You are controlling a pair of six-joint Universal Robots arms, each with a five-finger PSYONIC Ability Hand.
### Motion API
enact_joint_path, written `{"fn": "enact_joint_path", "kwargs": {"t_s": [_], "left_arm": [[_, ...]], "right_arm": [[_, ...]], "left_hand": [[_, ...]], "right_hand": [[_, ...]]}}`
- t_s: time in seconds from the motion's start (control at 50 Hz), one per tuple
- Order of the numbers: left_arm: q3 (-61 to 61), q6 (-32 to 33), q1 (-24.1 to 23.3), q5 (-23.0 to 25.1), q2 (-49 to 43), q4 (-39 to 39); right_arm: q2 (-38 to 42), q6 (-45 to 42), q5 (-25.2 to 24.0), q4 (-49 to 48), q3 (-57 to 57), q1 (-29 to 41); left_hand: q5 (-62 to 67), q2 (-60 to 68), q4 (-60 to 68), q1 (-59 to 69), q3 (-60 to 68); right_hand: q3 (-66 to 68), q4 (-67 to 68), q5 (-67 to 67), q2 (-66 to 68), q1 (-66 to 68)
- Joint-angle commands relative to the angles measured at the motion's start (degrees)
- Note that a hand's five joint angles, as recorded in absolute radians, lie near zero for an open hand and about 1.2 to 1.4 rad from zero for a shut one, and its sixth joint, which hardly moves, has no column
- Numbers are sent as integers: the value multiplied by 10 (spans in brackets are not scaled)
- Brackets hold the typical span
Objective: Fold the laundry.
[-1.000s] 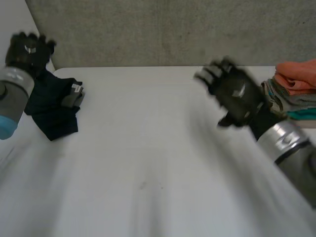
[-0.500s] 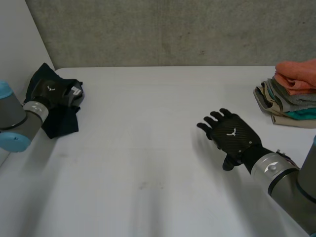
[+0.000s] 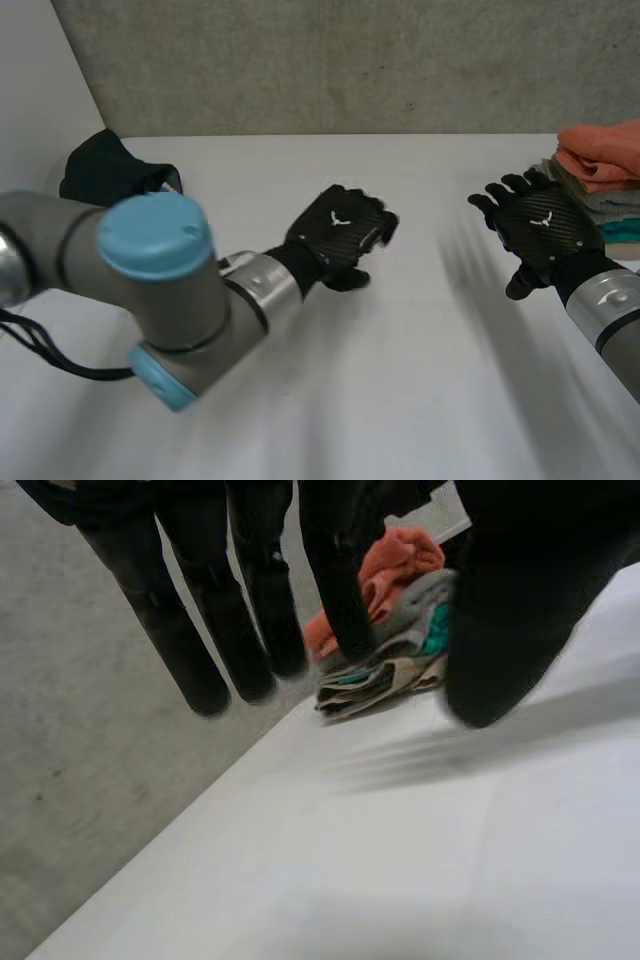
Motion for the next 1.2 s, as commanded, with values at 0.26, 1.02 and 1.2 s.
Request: {"fn": "enact_joint_path", "kwargs": {"t_s": [0.26, 1.02, 1.2], "left_arm": [[110, 239, 332, -169, -91, 17], [67, -48, 192, -36, 14, -23], [38, -54, 5, -37, -32, -33]], "right_arm": [[7, -1, -5, 1, 1, 3], [16, -2, 13, 0, -1, -3], [13, -2, 25, 2, -1, -9]], "left_hand": [[-332, -323, -332, -308, -327], [352, 362, 353, 376, 358], [352, 362, 353, 376, 358]], "right_hand": [[-22, -23, -25, -21, -34], [-22, -23, -25, -21, -34], [-22, -23, -25, -21, -34]]}}
